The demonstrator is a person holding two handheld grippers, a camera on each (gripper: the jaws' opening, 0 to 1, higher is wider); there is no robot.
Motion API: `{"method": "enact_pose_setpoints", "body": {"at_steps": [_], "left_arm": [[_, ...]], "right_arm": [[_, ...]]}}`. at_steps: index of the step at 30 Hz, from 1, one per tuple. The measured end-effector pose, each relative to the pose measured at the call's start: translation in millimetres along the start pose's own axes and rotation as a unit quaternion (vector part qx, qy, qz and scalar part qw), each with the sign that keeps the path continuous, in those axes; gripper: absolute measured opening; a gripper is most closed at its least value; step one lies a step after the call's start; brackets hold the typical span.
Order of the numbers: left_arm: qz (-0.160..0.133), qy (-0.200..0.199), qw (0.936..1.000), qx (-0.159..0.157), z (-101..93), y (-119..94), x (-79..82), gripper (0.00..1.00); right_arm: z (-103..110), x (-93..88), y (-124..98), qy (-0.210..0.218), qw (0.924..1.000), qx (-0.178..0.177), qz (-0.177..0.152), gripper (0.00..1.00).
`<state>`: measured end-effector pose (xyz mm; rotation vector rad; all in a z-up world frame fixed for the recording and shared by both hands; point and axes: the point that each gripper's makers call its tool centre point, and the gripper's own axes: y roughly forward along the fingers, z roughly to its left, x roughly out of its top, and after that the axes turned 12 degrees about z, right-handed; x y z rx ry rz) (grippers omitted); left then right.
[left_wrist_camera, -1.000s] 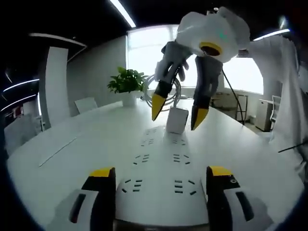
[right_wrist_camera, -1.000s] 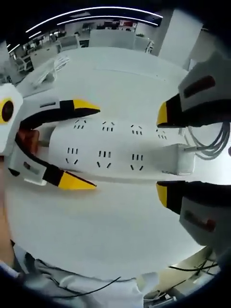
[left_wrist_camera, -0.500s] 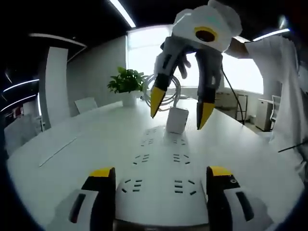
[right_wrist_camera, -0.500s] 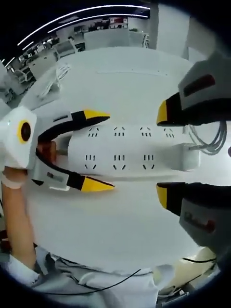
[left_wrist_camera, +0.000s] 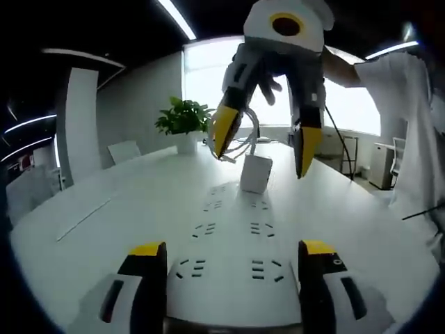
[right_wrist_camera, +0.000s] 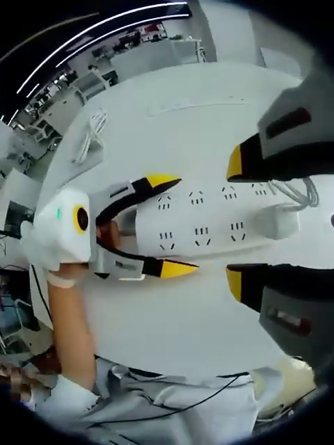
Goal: Straighten the power strip on the desk, plug the charger into it
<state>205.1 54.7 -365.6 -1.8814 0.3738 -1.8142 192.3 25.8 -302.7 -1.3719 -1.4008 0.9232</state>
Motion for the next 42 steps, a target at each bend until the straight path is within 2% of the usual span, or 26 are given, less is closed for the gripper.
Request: {"method": "enact_pose_setpoints", "body": {"at_steps": [4, 10, 19, 22, 25, 33, 39, 42], "left_arm": [[0.000, 0.000, 1.0000, 0.000, 0.2, 0, -0.3, 0.78], [0.000, 0.000, 1.0000, 0.000, 0.4, -1, -0.3, 0.78], [0.000, 0.000, 1.0000, 0.002, 0.0, -2, -0.2, 0.78], [-0.001, 0.000, 1.0000, 0.002, -0.2, -2, -0.1, 0.78], [-0.001, 0.000, 1.0000, 0.002, -0.2, -3, 0.0, 0.78], [-0.003, -0.001, 1.0000, 0.003, -0.2, -3, 0.5, 0.78], [-0.003, 0.000, 1.0000, 0.004, 0.7, -2, 0.8, 0.79], [-0.003, 0.000, 1.0000, 0.004, 0.8, -2, 1.1, 0.79]], "right_arm": [[0, 5.1, -9, 0.024, 0.9993, 0.014, -0.026, 0.45], [1, 12.3, -23, 0.048, 0.9968, 0.016, -0.062, 0.45], [5, 12.3, -39, 0.086, 0.9911, 0.022, -0.099, 0.45], [4, 8.7, -46, 0.091, 0.9899, 0.016, -0.107, 0.45], [8, 7.0, -56, 0.108, 0.9857, 0.023, -0.127, 0.45], [11, -4.4, -69, 0.126, 0.9816, 0.011, -0.143, 0.45], [12, -18.9, -73, 0.155, 0.9751, 0.008, -0.159, 0.45], [12, -23.6, -83, 0.166, 0.9709, 0.000, -0.173, 0.45]]}}
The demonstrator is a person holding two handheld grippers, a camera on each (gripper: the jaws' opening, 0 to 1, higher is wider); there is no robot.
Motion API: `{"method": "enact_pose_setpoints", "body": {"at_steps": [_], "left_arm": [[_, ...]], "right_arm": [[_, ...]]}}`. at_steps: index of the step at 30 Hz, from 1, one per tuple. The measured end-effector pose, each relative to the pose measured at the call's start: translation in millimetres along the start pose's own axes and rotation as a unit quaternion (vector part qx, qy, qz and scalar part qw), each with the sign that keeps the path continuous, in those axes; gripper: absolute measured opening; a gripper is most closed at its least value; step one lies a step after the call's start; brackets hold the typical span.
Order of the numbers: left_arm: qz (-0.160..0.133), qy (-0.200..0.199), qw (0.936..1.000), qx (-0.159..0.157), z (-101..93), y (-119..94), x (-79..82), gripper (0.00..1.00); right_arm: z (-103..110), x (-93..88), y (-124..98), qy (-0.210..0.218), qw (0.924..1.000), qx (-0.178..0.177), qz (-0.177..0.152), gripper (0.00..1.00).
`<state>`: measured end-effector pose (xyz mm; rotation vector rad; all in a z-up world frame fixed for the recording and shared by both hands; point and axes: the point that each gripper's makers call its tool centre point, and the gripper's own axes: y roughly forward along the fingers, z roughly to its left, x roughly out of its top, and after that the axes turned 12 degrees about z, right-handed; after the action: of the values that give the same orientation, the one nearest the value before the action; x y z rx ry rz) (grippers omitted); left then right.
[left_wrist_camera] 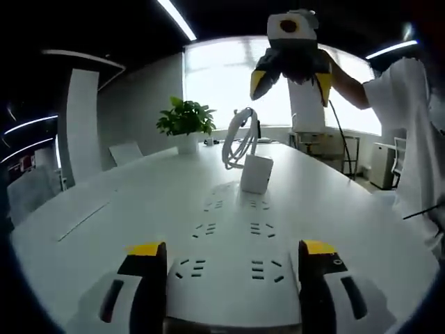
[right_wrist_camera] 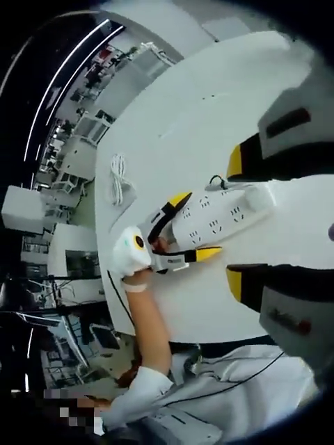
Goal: Straighten the power strip on the desk, plug the charger into it
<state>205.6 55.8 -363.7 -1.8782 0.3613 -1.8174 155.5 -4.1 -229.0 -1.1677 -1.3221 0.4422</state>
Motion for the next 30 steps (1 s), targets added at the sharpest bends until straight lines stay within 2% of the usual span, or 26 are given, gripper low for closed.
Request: {"method": "enact_pose_setpoints", "body": {"at_steps": [6, 14, 19, 26, 30], "left_arm": [[-0.001, -0.001, 1.0000, 0.000, 0.8, 1, 0.8, 0.79], [-0.003, -0.001, 1.0000, 0.000, 1.6, 1, 1.4, 0.79], [-0.003, -0.002, 1.0000, 0.000, 2.2, 2, 1.7, 0.79], [-0.002, 0.001, 1.0000, 0.003, 4.5, 3, 2.2, 0.79], [-0.002, -0.005, 1.0000, 0.001, 9.7, 4, 2.9, 0.79]], "right_arm": [[-5, -8.5, -6, 0.025, 0.9994, -0.009, -0.021, 0.46], [-9, -39.3, -2, 0.087, 0.9952, -0.006, -0.045, 0.46], [-11, -50.7, 0, 0.118, 0.9908, -0.011, -0.067, 0.46], [-6, -71.8, 21, 0.133, 0.9884, -0.022, -0.070, 0.45], [-3, -72.2, 28, 0.148, 0.9849, -0.016, -0.089, 0.45]]}}
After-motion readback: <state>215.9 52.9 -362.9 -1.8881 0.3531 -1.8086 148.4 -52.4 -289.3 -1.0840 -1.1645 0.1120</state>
